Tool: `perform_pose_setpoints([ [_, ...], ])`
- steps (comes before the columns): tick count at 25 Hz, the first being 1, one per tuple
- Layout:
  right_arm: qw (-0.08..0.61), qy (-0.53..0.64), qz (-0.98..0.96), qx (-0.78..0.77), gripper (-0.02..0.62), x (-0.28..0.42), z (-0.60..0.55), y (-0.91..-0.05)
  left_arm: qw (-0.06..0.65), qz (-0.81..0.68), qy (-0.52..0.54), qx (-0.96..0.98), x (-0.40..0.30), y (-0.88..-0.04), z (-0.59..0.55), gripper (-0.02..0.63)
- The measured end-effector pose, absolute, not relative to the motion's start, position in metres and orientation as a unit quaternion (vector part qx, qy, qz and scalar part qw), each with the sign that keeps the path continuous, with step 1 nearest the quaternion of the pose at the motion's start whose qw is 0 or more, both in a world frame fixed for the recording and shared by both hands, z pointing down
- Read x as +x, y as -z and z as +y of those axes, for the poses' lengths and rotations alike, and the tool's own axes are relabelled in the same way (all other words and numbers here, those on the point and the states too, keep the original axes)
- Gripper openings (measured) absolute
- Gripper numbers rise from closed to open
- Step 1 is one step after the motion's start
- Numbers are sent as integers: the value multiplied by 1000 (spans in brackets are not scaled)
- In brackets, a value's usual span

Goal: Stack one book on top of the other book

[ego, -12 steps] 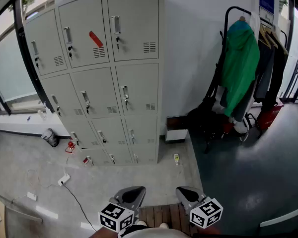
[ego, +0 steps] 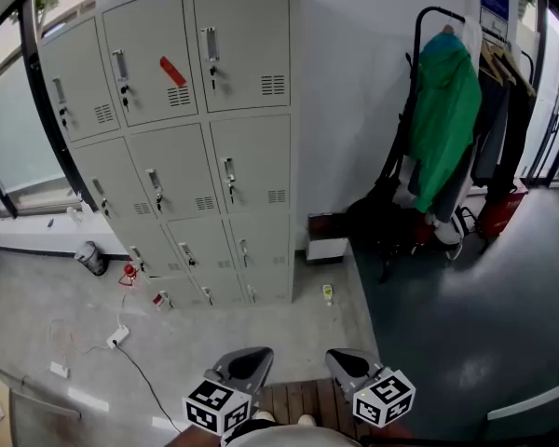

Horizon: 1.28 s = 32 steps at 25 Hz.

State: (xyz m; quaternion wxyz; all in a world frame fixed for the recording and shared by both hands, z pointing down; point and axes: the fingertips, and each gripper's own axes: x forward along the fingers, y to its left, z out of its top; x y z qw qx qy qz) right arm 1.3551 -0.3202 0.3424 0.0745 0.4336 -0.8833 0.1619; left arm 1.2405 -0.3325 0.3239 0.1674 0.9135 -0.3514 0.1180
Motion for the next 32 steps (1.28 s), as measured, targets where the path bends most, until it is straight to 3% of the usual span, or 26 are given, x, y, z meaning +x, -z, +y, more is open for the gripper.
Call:
perform_pose_setpoints([
  [5, 43, -171, -893, 414, 2, 1350, -315, -333, 179, -354, -125, 909, 1238, -331, -329, 6],
  [11, 74, -159, -892, 418, 2, 1348, -315, -340, 185, -358, -136, 905, 1237, -334, -328, 6],
  [32, 66, -160, -902, 395, 2, 1357, -299, -338, 178, -369, -147, 900, 1251, -338, -311, 6],
])
